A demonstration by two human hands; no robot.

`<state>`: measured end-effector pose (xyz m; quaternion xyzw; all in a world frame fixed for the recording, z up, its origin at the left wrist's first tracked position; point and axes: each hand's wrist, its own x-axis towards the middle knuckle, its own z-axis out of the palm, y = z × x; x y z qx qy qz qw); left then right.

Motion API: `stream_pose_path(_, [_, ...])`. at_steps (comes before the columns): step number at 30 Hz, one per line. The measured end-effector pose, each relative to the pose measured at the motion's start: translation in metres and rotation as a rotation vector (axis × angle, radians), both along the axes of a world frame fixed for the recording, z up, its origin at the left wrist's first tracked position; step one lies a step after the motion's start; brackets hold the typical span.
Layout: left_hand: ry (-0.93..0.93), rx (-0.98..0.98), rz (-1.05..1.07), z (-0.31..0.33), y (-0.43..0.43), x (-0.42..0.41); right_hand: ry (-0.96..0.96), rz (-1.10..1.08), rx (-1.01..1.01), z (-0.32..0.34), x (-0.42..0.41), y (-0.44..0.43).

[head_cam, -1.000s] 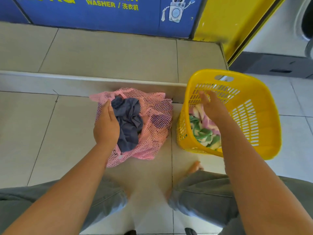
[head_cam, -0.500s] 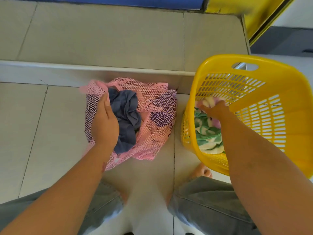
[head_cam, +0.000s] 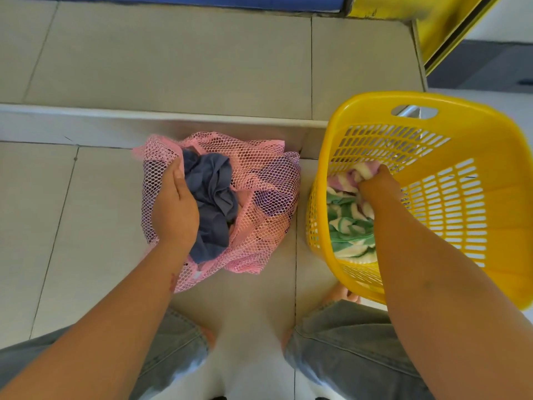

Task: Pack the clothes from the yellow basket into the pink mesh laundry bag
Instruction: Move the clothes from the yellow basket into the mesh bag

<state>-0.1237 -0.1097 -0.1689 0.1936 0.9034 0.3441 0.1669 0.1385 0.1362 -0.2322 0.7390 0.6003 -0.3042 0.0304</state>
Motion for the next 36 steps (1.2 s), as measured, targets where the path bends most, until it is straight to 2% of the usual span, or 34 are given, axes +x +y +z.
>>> stream_pose_path(9, [-0.028,0.069,0.024,0.035,-0.025,-0.012,0.219,-0.034,0.399,0.133,-0.02,-0.034])
stream_pose_path(14, [-0.075,0.135,0.019,0.046,-0.044,-0.024,0.547,0.019,0.591,0.236,-0.049,-0.073])
stream_pose_path(17, [-0.106,0.172,0.022,0.049,-0.052,-0.034,0.808,0.125,0.601,0.282,-0.078,-0.096])
stream_pose_path(19, [-0.139,0.212,0.031,0.05,-0.056,-0.041,0.902,0.196,0.563,0.292,-0.099,-0.107])
stream_pose_path(22, [-0.202,0.317,0.057,0.052,-0.063,-0.051,0.955,0.249,0.432,0.277,-0.138,-0.126])
stream_pose_path(25, [-0.265,0.419,0.106,0.05,-0.068,-0.062,0.967,0.315,0.159,0.231,-0.173,-0.144])
stream_pose_path(27, [-0.308,0.463,0.144,0.05,-0.071,-0.069,0.909,0.354,-0.084,0.19,-0.192,-0.157])
stream_pose_path(29, [-0.356,0.509,0.176,0.053,-0.071,-0.071,0.833,0.36,-0.202,0.151,-0.211,-0.176])
stream_pose_path(32, [-0.354,0.523,0.165,0.055,-0.067,-0.068,0.56,0.447,-0.094,0.104,-0.236,-0.209])
stream_pose_path(34, [-0.335,0.51,0.13,0.054,-0.065,-0.065,0.441,0.722,0.056,0.08,-0.246,-0.232])
stream_pose_path(36, [-0.329,0.518,0.124,0.049,-0.065,-0.066,0.316,0.986,0.108,0.06,-0.248,-0.246])
